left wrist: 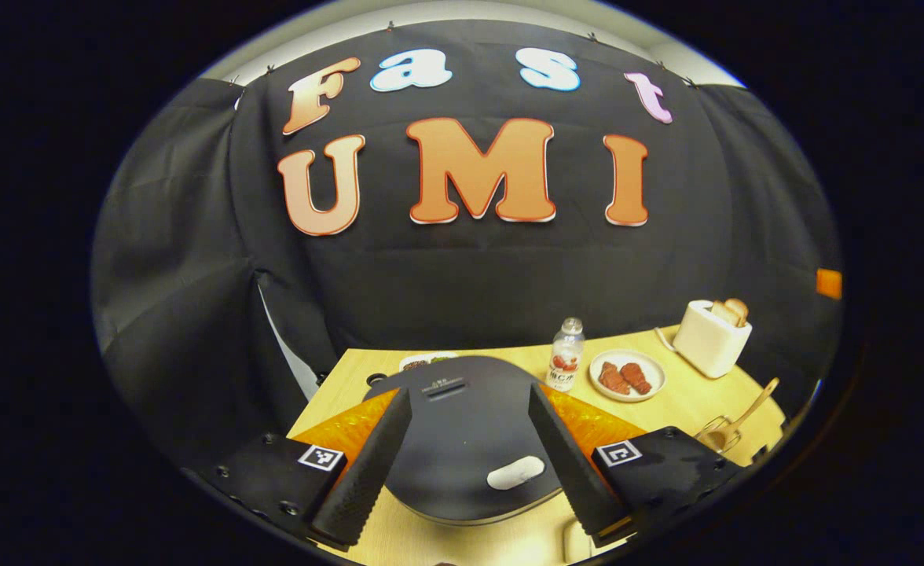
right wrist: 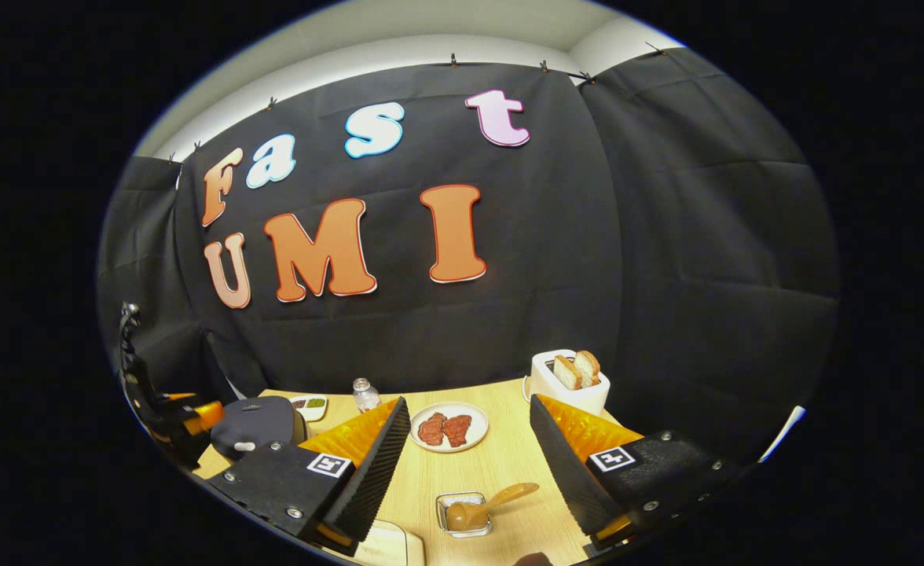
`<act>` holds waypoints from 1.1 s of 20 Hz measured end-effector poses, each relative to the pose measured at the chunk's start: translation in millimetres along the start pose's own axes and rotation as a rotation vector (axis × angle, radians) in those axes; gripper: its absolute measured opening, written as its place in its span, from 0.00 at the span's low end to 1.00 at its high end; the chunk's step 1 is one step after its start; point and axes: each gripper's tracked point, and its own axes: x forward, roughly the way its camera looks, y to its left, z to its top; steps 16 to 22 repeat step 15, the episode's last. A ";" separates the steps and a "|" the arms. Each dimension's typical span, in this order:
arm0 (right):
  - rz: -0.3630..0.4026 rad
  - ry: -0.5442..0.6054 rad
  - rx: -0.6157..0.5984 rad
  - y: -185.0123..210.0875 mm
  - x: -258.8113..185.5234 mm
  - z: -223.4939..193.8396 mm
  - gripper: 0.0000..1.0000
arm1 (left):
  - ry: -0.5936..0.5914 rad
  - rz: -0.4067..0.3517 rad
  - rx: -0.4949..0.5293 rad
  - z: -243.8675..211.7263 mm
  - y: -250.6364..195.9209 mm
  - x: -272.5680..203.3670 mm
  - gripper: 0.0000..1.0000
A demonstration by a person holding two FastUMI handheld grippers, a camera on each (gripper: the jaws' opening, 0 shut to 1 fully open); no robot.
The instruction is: Close the left gripper, press the button to open the rice cooker; take a wooden spoon from the chopstick holder with the right hand, scoop a spoonful of rice and pour it into the rice cooker, then put the wooden spoon back into the chopstick holder.
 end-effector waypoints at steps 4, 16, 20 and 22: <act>0.025 -0.068 -0.022 10.1 5.3 45.9 0.94 | -0.128 0.093 0.050 117.6 43.3 -52.5 0.94; -0.012 -0.233 -0.125 4.6 -21.7 137.3 1.00 | -0.355 0.272 0.006 235.7 142.0 -160.5 0.94; -0.012 -0.233 -0.125 4.6 -21.7 137.3 1.00 | -0.355 0.272 0.006 235.7 142.0 -160.5 0.94; -0.012 -0.233 -0.125 4.6 -21.7 137.3 1.00 | -0.355 0.272 0.006 235.7 142.0 -160.5 0.94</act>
